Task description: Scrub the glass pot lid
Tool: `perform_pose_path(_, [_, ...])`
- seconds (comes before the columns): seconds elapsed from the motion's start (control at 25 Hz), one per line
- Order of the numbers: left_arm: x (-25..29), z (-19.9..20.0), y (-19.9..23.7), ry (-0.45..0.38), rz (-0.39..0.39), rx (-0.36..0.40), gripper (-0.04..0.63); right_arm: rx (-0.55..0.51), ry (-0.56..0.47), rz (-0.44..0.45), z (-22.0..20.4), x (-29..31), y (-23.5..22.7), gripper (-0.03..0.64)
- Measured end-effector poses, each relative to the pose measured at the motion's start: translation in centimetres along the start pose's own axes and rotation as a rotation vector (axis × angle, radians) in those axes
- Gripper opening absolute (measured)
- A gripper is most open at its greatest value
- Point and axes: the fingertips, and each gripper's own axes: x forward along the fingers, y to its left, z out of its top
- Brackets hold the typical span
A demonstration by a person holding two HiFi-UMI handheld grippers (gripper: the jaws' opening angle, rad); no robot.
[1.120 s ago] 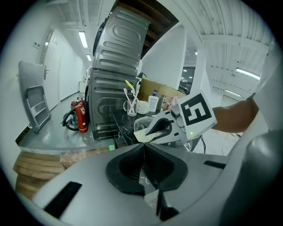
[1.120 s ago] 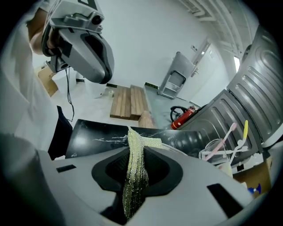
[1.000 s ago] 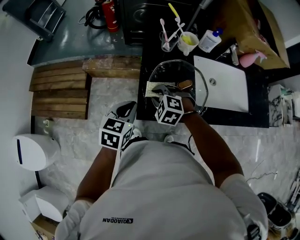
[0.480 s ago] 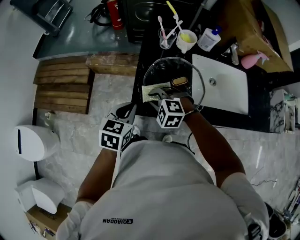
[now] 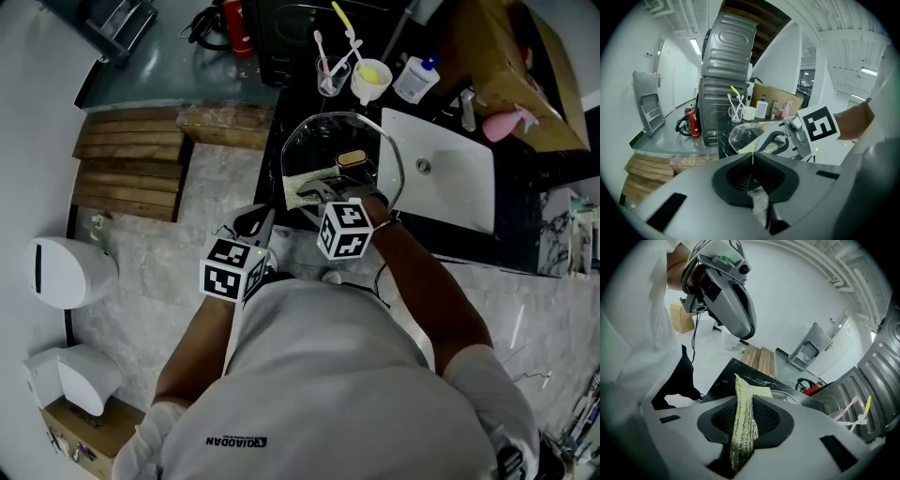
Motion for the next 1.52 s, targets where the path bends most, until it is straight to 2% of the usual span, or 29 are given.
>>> perform_pose_path(0.92, [0.7,-1.0,-5.4,-0.007,0.026,-0.032,0.018,-0.011,-0.053,0.003,-2.5,-3.3,3.2,0.097])
perform_pose_path(1.52, [1.1,-1.7,-7.5,0.022,0.006,-0.012,0.018,0.291,-0.077,-0.118,-4.4,-5.3,4.1,0.097])
